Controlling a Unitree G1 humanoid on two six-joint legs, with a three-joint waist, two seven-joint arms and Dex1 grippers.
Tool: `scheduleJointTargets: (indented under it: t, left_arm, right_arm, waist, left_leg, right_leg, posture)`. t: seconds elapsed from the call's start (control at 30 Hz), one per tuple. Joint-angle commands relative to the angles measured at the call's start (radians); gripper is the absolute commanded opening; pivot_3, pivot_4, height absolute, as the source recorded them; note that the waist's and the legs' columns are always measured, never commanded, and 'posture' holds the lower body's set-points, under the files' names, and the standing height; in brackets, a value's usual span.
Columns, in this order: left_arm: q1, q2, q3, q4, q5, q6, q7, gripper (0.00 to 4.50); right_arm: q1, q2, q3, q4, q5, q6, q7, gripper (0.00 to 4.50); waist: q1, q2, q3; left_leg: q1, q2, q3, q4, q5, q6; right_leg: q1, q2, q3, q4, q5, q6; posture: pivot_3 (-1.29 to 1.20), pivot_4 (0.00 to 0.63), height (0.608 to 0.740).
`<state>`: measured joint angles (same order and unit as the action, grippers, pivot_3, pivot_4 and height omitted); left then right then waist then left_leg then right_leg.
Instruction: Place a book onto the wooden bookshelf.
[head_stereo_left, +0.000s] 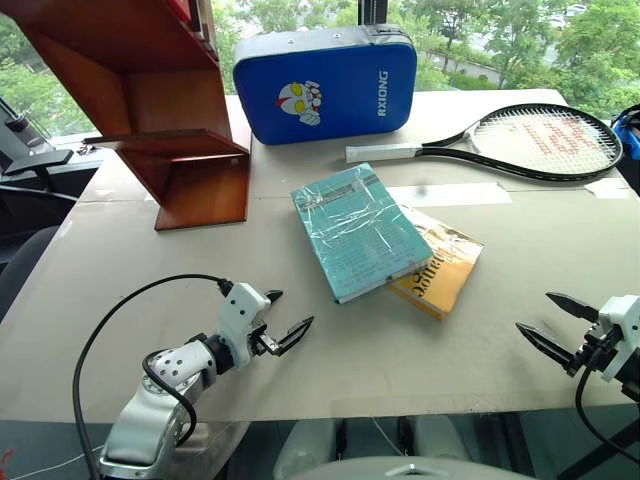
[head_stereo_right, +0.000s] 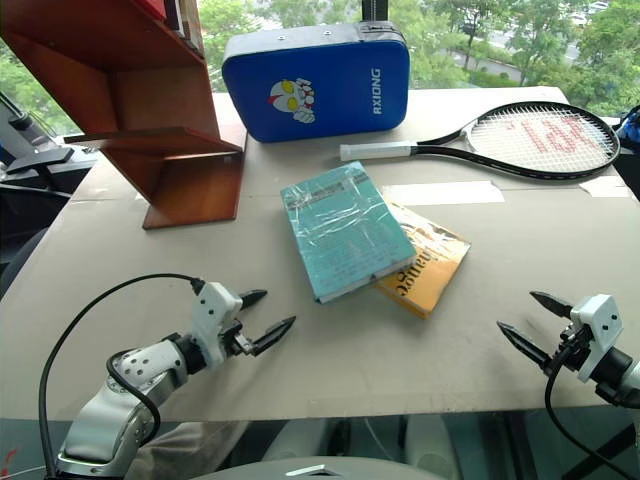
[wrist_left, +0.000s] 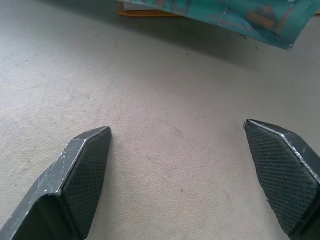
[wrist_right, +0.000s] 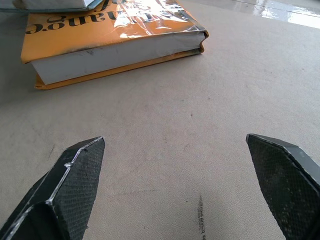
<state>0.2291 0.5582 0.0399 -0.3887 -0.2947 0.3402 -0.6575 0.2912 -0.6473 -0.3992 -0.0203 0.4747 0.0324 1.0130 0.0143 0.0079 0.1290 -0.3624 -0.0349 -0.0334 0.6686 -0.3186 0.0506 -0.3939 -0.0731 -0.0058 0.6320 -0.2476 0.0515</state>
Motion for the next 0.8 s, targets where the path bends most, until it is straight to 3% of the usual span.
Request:
scheduleJointTargets:
  t: [0.03,0.67,0.8]
  left_arm:
    - [0.006,0.018,0.025,-0.016,-0.010,0.015,-0.011,4.40]
    - [0.045,0.006,0.064,-0.024,-0.037,0.005,-0.009,4.40]
    - [0.009,-0.033,0.088,-0.028,-0.106,0.058,0.017,4.40]
  right_arm:
    - [-0.003,-0.005,-0.001,-0.025,0.006,0.002,-0.001,4.50]
    - [-0.055,-0.017,0.024,-0.003,-0.001,0.019,0.014,4.50]
    - [-0.057,-0.019,0.012,-0.034,0.017,0.020,0.018,4.50]
  waist:
    - [0.000,0.000,0.000]
    - [0.000,0.000,0.000]
    - [0.000,0.000,0.000]
  left_leg:
    - [0.000,0.000,0.000,0.000,0.000,0.000]
    - [0.000,0.000,0.000,0.000,0.000,0.000]
    - [0.000,0.000,0.000,0.000,0.000,0.000]
  right_leg:
    - [0.000,0.000,0.000,0.000,0.000,0.000]
    - [0.000,0.000,0.000,0.000,0.000,0.000]
    - [0.000,0.000,0.000,0.000,0.000,0.000]
  posture:
    - [0.00,0.150,0.740]
    - [0.00,0.150,0.740]
    - [0.00,0.150,0.740]
